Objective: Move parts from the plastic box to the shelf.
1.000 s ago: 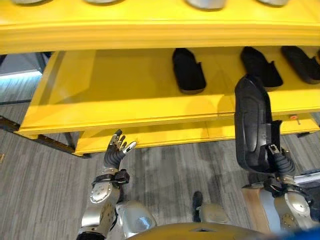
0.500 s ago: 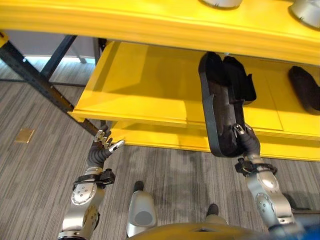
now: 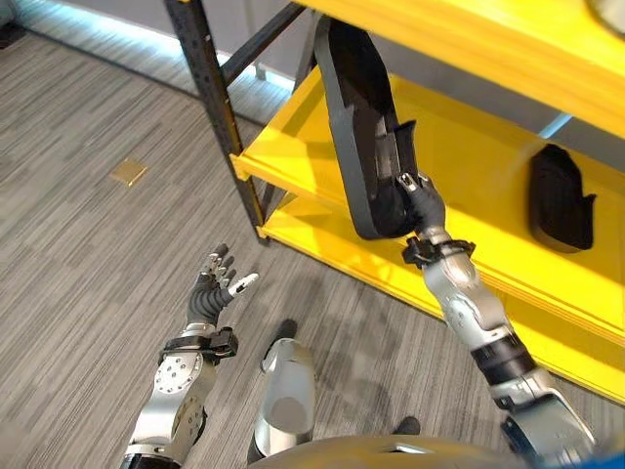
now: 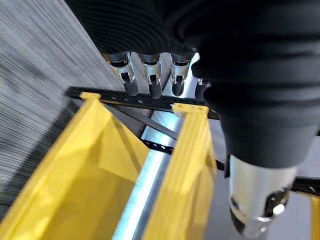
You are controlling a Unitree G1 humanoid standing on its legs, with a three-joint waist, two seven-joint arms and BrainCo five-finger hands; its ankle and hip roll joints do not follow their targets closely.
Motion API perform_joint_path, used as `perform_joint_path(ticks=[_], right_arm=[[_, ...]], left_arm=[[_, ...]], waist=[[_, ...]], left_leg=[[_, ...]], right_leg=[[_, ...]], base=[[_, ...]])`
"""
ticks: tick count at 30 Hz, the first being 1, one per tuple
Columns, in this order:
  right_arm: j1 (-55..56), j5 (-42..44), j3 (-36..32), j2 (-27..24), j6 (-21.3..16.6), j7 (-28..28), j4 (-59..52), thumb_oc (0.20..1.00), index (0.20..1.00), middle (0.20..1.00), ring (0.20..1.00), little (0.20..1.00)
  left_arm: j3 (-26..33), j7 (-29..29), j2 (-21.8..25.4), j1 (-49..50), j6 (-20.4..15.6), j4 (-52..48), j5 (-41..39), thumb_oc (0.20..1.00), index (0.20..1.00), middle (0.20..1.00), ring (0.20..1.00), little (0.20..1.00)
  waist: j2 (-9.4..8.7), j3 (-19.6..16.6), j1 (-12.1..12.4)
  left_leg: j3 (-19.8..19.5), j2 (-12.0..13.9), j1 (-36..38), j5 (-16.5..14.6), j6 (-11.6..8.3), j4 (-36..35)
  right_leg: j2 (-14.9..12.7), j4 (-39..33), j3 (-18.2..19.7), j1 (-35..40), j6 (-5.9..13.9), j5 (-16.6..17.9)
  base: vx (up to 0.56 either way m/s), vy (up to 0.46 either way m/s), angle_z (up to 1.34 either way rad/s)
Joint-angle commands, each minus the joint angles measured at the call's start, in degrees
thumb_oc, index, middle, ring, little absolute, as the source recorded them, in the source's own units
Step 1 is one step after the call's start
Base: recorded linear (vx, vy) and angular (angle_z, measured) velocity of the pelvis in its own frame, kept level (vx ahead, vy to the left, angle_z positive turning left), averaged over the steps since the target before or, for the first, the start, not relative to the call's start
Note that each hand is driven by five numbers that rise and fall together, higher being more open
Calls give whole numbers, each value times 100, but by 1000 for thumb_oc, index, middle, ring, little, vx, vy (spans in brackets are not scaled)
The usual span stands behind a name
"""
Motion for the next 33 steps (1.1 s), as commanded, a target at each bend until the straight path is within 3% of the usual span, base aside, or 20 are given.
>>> perform_joint_path(ticks=[1,4,12,15,29,30,32,33], right_arm=[[-453,117,-311,-251,-367,-329,-254,200,200,200,200,200],[-1025,95,-457,-313,-428,-613,181,200,200,200,200,200],[-1798,-123,-686,-440,-438,-1082,1048,200,200,200,200,200],[-2364,-211,-928,-627,-444,-1399,1874,200,200,200,200,200],[-3429,-100,-1173,-1066,-526,-1693,3416,200,200,200,200,200],[-3492,-79,-1185,-1111,-534,-1698,3532,200,200,200,200,200],[-3653,-85,-1172,-1249,-518,-1716,3944,200,200,200,200,200],[-3664,-82,-1174,-1256,-525,-1712,3955,200,200,200,200,200]], left_arm=[[-150,112,219,-69,-232,-518,-128,1000,1000,1000,1000,1000],[-304,170,303,-172,-296,-546,-235,1000,1000,1000,1000,1000],[-537,282,374,-343,-389,-540,-298,1000,1000,1000,1000,1000],[-726,395,388,-508,-469,-488,-370,1000,1000,1000,1000,1000],[-993,480,419,-747,-619,-429,-535,1000,1000,1000,1000,1000],[-1008,491,418,-776,-635,-422,-547,1000,1000,1000,1000,1000],[-1064,523,419,-869,-675,-396,-572,1000,1000,1000,1000,1000],[-1067,522,421,-876,-678,-398,-571,1000,1000,1000,1000,1000]], waist=[[148,114,29],[308,380,81],[499,663,113],[581,851,81],[699,1081,-62],[718,1103,-70],[726,1101,-131],[749,1126,-126]], left_leg=[[612,-134,384,207,463,-828],[550,-191,162,169,491,-608],[547,-250,-134,144,534,-409],[584,-250,-257,-66,535,-239],[678,-239,-427,-123,559,-117],[693,-263,-493,29,594,-129],[699,-246,-449,-135,558,-92],[713,-262,-501,5,590,-101]], right_leg=[[-144,795,94,10,-22,-529],[-186,1072,82,-219,-79,-622],[-250,1309,145,-542,-140,-694],[-242,1427,246,-684,-150,-862],[-204,1498,374,-886,-199,-945],[-221,1485,345,-942,-226,-833],[-193,1541,403,-931,-207,-996],[-210,1531,371,-979,-230,-888]], base=[[-68,16,0],[-84,47,5],[-25,35,8],[58,4,-5],[-7,8,-2],[-63,38,-3],[20,3,-6],[18,2,-6]])
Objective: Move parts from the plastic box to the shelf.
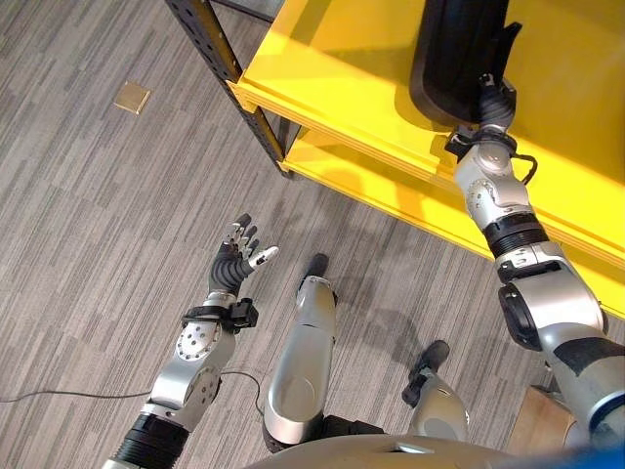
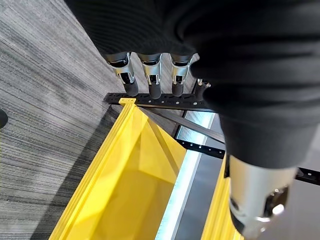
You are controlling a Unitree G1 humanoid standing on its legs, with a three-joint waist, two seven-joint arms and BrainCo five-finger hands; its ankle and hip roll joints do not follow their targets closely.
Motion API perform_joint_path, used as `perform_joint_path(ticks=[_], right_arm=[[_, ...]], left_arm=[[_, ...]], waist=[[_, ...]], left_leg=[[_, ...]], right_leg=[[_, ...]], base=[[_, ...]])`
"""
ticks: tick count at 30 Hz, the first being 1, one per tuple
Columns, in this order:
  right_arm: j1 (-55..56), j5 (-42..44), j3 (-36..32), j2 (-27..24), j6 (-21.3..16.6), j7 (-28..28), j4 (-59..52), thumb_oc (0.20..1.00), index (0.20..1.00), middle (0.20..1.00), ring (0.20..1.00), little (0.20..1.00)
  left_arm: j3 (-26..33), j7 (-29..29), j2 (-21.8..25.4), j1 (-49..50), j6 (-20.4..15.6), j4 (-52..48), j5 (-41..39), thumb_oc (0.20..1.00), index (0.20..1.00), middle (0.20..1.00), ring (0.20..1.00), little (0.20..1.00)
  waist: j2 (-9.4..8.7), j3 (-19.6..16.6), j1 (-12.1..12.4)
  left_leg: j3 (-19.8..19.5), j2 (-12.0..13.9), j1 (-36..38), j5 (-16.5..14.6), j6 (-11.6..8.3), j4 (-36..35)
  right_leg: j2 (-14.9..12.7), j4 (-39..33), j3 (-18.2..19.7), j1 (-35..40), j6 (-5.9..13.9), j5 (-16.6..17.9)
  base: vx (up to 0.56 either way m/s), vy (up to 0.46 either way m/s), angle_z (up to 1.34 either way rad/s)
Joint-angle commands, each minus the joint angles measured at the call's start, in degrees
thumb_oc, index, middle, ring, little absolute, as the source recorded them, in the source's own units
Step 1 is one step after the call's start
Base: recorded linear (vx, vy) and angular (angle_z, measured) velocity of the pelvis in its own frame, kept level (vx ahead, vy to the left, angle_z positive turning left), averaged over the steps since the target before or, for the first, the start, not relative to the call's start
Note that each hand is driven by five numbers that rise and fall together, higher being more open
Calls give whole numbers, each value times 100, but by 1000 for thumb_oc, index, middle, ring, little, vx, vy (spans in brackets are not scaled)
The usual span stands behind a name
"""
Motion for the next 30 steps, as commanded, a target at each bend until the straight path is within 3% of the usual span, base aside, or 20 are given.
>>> perform_joint_path(ticks=[1,18,30], right_arm=[[-330,95,-24,-594,-198,-53,145,200,200,200,200,200],[-427,118,-44,-1081,-75,79,1324,200,200,200,200,200],[-375,119,-57,-1091,-57,98,1559,200,200,200,200,200]], left_arm=[[-180,62,28,-66,-384,-341,-100,1000,1000,1000,1000,1000],[-275,92,32,-276,-422,-252,-85,1000,1000,1000,1000,1000],[-301,125,54,-325,-441,-204,-98,1000,1000,1000,1000,1000]], waist=[[339,76,33],[339,163,-211],[326,173,-276]], left_leg=[[672,35,488,329,283,-995],[749,102,536,332,263,-1009],[764,132,542,311,270,-986]], right_leg=[[48,994,132,-143,-132,-767],[123,1086,247,-232,-128,-850],[135,1131,266,-248,-134,-866]], base=[[-71,39,0],[1,0,-2],[0,0,0]])
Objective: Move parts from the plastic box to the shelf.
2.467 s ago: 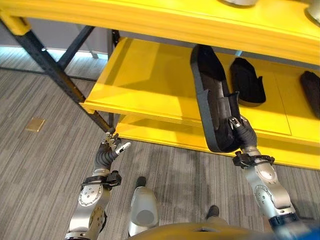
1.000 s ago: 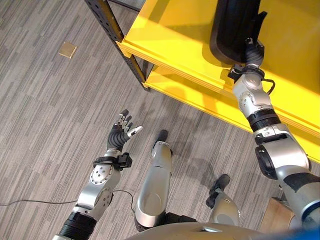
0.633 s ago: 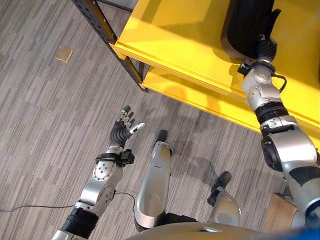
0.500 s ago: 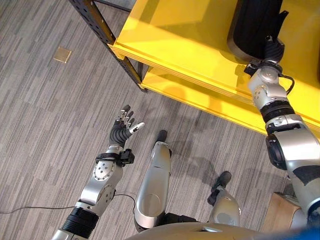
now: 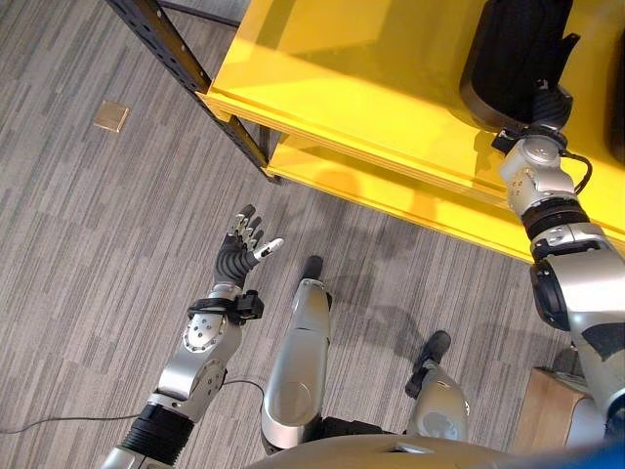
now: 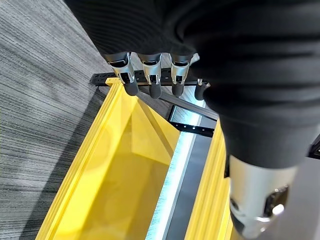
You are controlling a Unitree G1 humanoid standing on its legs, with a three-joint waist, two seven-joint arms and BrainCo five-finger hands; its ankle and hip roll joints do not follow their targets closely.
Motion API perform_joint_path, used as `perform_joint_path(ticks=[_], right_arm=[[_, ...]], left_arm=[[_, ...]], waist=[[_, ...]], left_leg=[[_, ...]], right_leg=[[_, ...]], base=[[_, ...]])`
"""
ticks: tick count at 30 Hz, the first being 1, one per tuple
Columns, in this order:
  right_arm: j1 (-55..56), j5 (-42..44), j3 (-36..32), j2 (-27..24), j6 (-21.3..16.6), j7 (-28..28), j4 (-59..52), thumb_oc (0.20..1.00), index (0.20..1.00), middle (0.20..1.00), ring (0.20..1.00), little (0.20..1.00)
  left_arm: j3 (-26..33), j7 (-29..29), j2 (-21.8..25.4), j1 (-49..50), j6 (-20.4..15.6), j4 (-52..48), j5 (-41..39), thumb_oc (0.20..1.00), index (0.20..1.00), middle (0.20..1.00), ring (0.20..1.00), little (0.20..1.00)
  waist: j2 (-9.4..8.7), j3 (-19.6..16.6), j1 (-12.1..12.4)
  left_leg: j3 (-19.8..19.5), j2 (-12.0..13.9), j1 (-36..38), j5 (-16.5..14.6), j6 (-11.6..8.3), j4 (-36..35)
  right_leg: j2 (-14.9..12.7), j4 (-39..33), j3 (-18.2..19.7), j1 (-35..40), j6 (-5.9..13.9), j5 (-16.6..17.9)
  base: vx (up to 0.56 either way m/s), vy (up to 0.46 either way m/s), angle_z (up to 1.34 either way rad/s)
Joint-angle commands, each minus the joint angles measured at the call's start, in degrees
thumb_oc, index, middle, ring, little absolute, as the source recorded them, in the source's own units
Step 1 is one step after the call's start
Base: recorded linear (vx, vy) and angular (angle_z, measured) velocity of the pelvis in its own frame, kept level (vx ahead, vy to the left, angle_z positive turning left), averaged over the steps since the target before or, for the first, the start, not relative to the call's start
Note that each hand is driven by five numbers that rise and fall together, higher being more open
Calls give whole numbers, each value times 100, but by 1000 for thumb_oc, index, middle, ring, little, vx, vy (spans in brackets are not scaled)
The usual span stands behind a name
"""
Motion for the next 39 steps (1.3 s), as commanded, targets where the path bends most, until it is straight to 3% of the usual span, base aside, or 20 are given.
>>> perform_joint_path(ticks=[1,29,30,39], right_arm=[[18,74,-47,-326,-44,-9,139,200,200,200,200,200],[-100,-148,133,-261,-71,-28,-20,200,200,200,200,200],[-117,-76,184,49,-206,-31,-562,1000,1000,1000,1000,1000],[-15,-250,234,102,-279,-115,-1224,1000,1000,1000,1000,1000]], left_arm=[[-186,9,50,-75,-321,-212,-87,1000,1000,1000,1000,1000],[-201,55,70,-129,-363,-197,-104,1000,1000,1000,1000,1000],[-210,89,59,-174,-380,-138,-164,1000,1000,1000,1000,1000],[-191,78,76,-159,-375,-129,-192,1000,1000,1000,1000,1000]], waist=[[312,167,82],[270,173,90],[223,169,108],[156,160,64]], left_leg=[[649,104,532,267,289,-1015],[655,92,505,275,310,-1019],[659,93,479,269,331,-1015],[683,104,478,257,341,-1001]], right_leg=[[170,1047,106,-124,-130,-877],[177,994,81,-107,-128,-821],[188,936,63,-83,-118,-771],[209,920,86,-91,-123,-751]], base=[[0,0,0],[-1,0,0],[-32,19,-3],[-4,3,-2]])
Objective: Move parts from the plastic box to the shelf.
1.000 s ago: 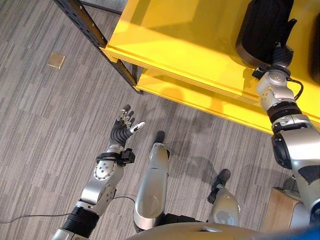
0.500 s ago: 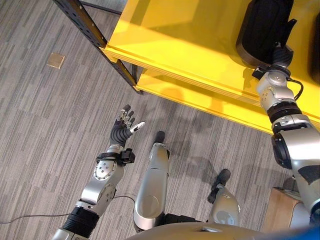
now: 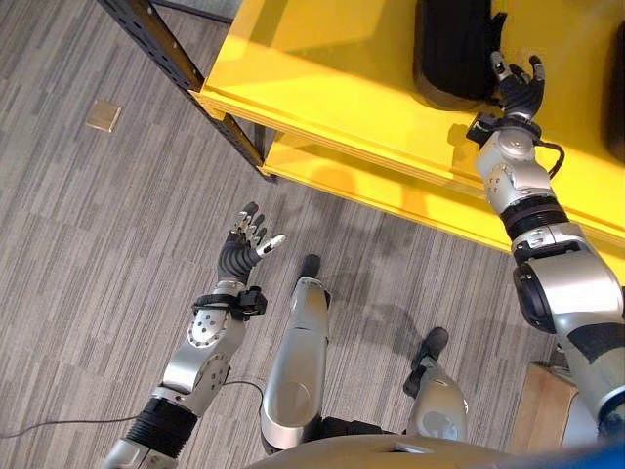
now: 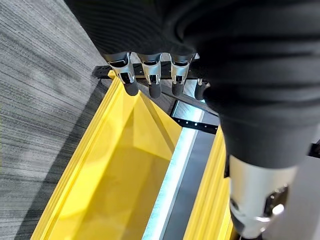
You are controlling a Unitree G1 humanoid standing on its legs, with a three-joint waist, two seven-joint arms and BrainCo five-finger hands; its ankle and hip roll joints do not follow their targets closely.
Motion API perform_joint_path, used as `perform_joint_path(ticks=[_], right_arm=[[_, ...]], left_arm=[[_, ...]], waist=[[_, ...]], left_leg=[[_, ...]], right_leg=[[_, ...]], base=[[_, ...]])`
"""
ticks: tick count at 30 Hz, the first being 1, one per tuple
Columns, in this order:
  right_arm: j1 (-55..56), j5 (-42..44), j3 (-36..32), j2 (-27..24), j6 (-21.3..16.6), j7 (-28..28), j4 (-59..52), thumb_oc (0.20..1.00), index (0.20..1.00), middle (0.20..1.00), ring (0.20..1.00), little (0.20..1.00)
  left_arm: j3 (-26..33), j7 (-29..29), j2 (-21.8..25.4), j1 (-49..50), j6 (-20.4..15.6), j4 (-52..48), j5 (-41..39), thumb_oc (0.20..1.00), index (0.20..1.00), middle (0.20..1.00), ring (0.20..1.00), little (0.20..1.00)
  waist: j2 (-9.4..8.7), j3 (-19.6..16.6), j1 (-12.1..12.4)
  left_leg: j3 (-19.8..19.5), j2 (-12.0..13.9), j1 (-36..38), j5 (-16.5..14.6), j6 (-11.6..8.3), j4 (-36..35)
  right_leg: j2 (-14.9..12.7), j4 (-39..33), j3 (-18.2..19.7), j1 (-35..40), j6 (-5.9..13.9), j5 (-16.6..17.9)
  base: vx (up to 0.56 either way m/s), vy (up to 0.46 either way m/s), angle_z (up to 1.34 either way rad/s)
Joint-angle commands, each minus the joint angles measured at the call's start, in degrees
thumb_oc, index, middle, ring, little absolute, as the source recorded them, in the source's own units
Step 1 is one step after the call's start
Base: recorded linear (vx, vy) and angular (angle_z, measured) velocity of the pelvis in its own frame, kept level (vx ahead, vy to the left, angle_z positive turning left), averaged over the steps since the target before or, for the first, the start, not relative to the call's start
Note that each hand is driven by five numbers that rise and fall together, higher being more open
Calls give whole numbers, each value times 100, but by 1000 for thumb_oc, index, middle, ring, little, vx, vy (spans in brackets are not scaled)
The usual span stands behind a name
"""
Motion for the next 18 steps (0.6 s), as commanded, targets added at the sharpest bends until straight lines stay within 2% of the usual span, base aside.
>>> perform_joint_path(ticks=[1,18], right_arm=[[-9,-216,-8,-335,-267,-74,-394,1000,1000,1000,1000,1000],[346,-504,-105,-258,-289,-237,-935,1000,1000,1000,1000,1000]], left_arm=[[-12,52,77,48,-288,-288,11,1000,1000,1000,1000,1000],[30,104,71,84,-290,-307,52,1000,1000,1000,1000,1000]], waist=[[169,161,108],[147,179,72]], left_leg=[[693,32,591,275,348,-1083],[701,51,571,259,358,-1060]], right_leg=[[109,1051,76,-59,-15,-833],[129,1056,60,-62,-25,-847]], base=[[0,0,0],[0,0,0]])
